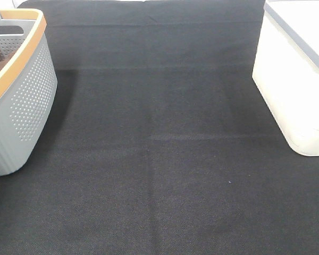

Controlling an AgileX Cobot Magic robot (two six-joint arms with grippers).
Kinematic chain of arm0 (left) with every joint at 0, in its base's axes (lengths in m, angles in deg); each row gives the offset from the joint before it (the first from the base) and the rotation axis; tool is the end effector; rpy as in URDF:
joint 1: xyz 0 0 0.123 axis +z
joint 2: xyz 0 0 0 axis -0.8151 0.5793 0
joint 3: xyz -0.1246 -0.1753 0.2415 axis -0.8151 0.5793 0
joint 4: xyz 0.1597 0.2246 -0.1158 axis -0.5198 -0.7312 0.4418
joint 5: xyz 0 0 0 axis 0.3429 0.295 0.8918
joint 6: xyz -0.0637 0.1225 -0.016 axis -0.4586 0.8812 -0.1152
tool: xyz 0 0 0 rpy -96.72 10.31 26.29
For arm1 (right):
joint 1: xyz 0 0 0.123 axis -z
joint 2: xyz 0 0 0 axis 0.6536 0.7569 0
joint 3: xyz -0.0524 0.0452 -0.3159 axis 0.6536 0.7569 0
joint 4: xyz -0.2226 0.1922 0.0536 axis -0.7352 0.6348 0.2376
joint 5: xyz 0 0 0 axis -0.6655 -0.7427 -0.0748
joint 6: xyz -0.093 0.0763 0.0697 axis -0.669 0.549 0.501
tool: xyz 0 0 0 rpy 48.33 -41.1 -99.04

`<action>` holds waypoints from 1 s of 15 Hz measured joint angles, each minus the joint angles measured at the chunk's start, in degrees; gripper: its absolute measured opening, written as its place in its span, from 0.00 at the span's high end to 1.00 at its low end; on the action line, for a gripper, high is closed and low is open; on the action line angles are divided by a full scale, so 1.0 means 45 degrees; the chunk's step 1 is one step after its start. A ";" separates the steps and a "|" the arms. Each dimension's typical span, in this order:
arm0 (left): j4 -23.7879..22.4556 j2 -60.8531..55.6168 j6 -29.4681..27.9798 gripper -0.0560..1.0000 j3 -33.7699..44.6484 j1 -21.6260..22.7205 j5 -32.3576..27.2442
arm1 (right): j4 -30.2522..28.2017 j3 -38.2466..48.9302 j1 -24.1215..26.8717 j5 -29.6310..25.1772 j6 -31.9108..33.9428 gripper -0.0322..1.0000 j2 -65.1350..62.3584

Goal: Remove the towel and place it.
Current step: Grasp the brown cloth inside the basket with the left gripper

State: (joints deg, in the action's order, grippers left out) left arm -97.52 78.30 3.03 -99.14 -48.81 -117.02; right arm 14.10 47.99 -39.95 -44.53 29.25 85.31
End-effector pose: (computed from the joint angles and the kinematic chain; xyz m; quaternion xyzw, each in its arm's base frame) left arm 0.5567 0.0833 0.2557 -0.1124 0.9523 0.0961 0.2668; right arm 0.0424 0.0197 0.2797 -0.0438 0.8528 0.0518 0.5179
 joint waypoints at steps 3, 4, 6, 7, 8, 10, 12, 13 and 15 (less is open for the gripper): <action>0.0509 0.1159 0.0025 0.18 -0.0802 0.0166 0.0102 | 0.0000 0.0000 0.0000 0.0000 0.0000 0.23 0.0000; 0.0840 0.1541 0.0051 0.19 -0.1057 0.0166 0.0178 | 0.0000 0.0000 0.0000 0.0000 0.0000 0.23 0.0000; 0.1668 0.2406 0.0064 0.20 -0.1719 0.0166 0.0280 | 0.0000 0.0000 0.0000 0.0000 0.0000 0.23 0.0000; 0.1668 0.2406 0.0064 0.20 -0.1719 0.0166 0.0280 | 0.0000 0.0000 0.0000 0.0000 0.0000 0.23 0.0000; 0.1846 0.2687 0.0064 0.21 -0.1948 0.0166 0.0280 | 0.0000 0.0000 0.0000 0.0000 0.0000 0.23 0.0000; 0.2075 0.3107 0.0064 0.23 -0.2279 0.0166 0.0267 | 0.0000 0.0000 0.0000 0.0000 0.0000 0.23 0.0000; 0.2126 0.3323 0.0064 0.24 -0.2330 0.0166 0.0293 | 0.0000 0.0000 0.0000 0.0000 0.0000 0.23 0.0000; 0.2126 0.3514 0.0064 0.25 -0.2355 0.0166 0.0306 | 0.0000 0.0000 0.0000 0.0000 0.0000 0.23 0.0000; 0.2177 0.3705 0.0064 0.35 -0.2355 0.0166 0.0306 | 0.0000 0.0000 0.0000 0.0000 0.0000 0.23 0.0000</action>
State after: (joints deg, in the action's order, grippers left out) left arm -87.72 94.97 3.32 -109.74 -48.06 -115.64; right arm 14.10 47.99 -39.95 -44.53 29.25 85.31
